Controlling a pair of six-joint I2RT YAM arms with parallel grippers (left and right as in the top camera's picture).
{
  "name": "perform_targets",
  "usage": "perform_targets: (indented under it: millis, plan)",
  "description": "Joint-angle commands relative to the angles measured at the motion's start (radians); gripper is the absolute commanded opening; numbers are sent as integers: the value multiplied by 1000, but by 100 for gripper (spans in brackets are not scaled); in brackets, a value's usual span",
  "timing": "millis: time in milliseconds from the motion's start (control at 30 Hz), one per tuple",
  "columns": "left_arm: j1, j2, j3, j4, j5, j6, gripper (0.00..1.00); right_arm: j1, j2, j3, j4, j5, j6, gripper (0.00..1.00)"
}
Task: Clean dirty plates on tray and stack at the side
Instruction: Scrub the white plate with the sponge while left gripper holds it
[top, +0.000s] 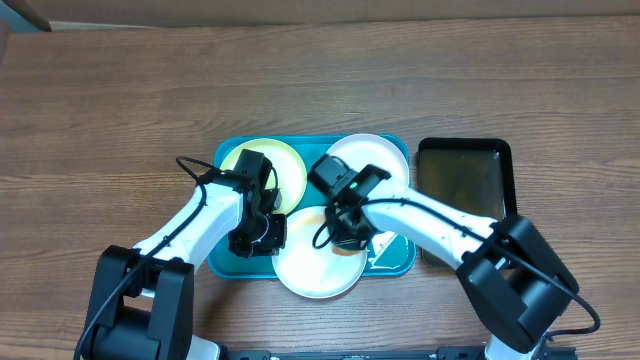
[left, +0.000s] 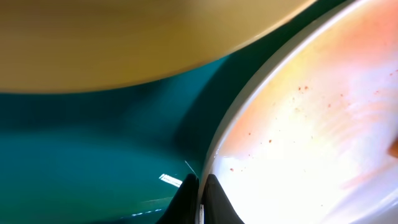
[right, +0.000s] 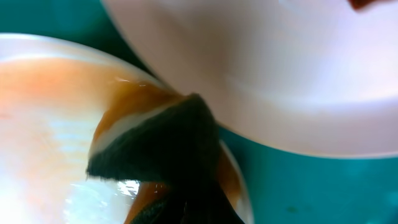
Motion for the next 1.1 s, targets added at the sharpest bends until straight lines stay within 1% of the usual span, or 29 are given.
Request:
perform_targets:
  millis: [0,100,200,267,433,500,600,667,800,867,933,1000,1067]
  plan:
    - [0,14,-6,-6,-59,-18,4,-36,-11,6,-69,78,-72,4]
    - [0,14,-6,-6,-59,-18,4,-36,-11,6,-117,68,-135,4]
    - [0,14,-6,-5,-59,-18,4,-27,-11,5,-102,-5,-195,4]
    - [0,14,-6,-5,-59,-18,4,-20,-11,5,-60,-43,-194,4]
    - [0,14,-6,-6,-59,-18,4,0,-11,5,130,-209,-193,5]
    - [0,14,-6,-6,-59,-18,4,8,-11,5,183,-244,-187,5]
    - [0,14,-6,-6,-59,-18,4,10,-11,5,212,-244,-159,5]
    - [0,14,-6,-6,-59,-18,4,10,-11,5,202,-244,-159,5]
    - [0,14,-6,-6,-59,-18,4,10,-10,5,105,-229,-159,5]
    - [0,14,-6,-6,-59,-18,4,10,-10,5,31,-177,-159,5]
    - [0,14,-6,-6,-59,-18,4,8,-10,5,-37,-58,-144,5]
    - [0,14,-6,-6,-59,-18,4,3,-10,5,-61,42,-111,5]
    - [0,14,-6,-7,-59,-18,4,-5,-10,5,-54,79,-111,5]
